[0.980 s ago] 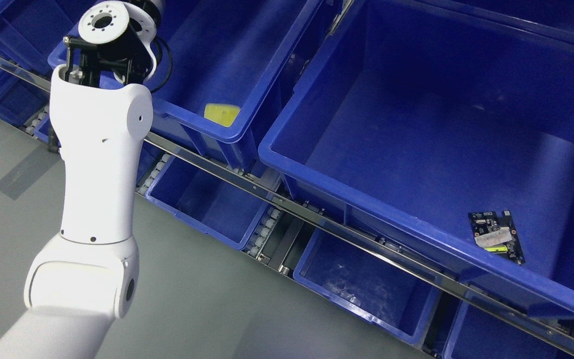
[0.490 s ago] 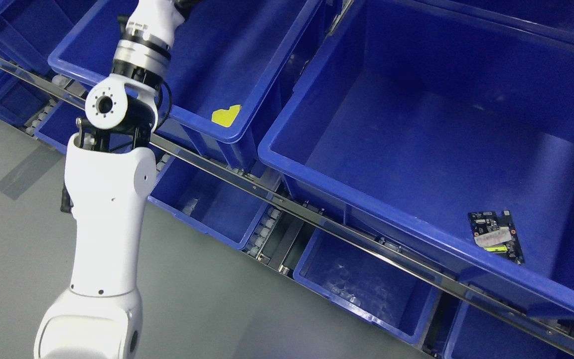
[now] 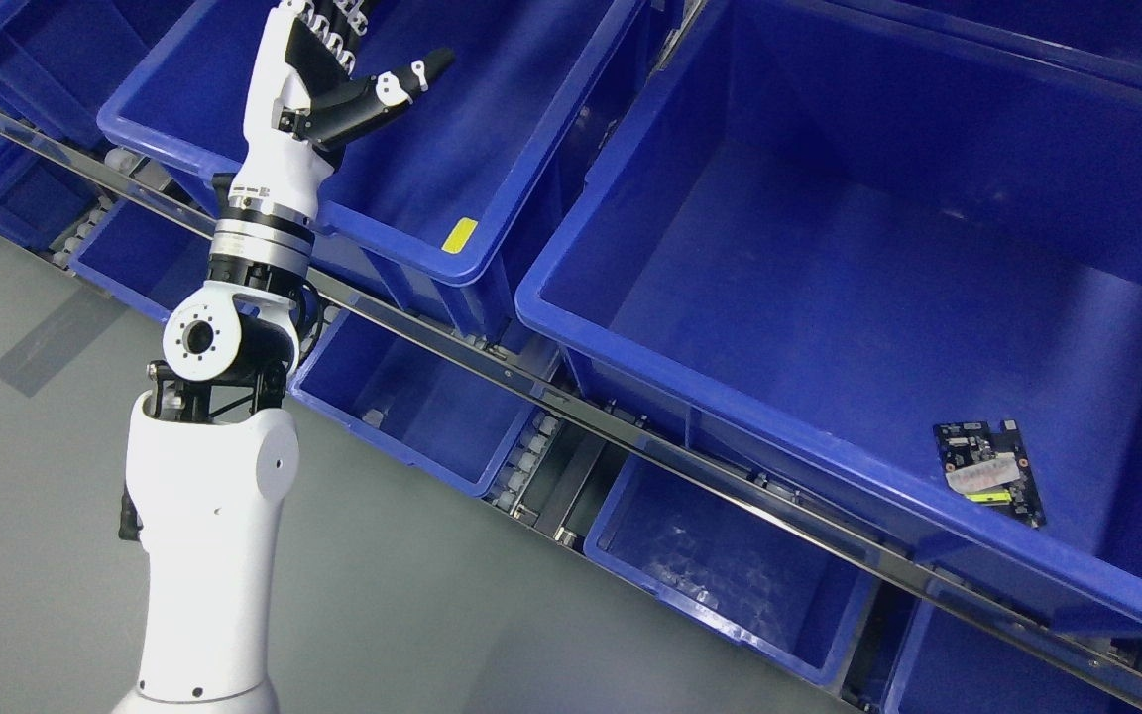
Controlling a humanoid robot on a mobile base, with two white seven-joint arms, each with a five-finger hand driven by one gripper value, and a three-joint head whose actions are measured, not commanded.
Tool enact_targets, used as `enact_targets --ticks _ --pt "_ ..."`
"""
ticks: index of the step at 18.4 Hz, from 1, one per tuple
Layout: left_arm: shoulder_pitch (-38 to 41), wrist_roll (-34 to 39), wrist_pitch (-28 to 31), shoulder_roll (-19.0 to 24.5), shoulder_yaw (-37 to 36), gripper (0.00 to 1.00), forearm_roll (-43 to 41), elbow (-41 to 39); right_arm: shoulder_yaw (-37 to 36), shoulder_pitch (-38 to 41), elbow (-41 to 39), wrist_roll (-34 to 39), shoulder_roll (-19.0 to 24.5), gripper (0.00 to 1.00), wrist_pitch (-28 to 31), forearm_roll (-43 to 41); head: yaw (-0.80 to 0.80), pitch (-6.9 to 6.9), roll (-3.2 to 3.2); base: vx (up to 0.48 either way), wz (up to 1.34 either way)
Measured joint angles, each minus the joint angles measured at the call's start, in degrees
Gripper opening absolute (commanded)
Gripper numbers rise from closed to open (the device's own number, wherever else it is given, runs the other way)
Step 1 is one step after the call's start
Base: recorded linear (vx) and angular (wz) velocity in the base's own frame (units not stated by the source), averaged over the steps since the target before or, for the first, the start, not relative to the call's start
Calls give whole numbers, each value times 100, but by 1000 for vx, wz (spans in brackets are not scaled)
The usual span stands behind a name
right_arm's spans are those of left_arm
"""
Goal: Move yellow foam block to right shelf middle
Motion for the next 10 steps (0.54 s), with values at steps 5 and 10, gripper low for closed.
enact_targets --ticks 5,10 --pt "34 46 74 0 82 100 -4 -184 0 0 0 0 0 100 0 0 0 0 0 0 0" --pt "78 54 89 0 138 100 -5 -305 0 0 0 0 0 100 0 0 0 0 0 0 0"
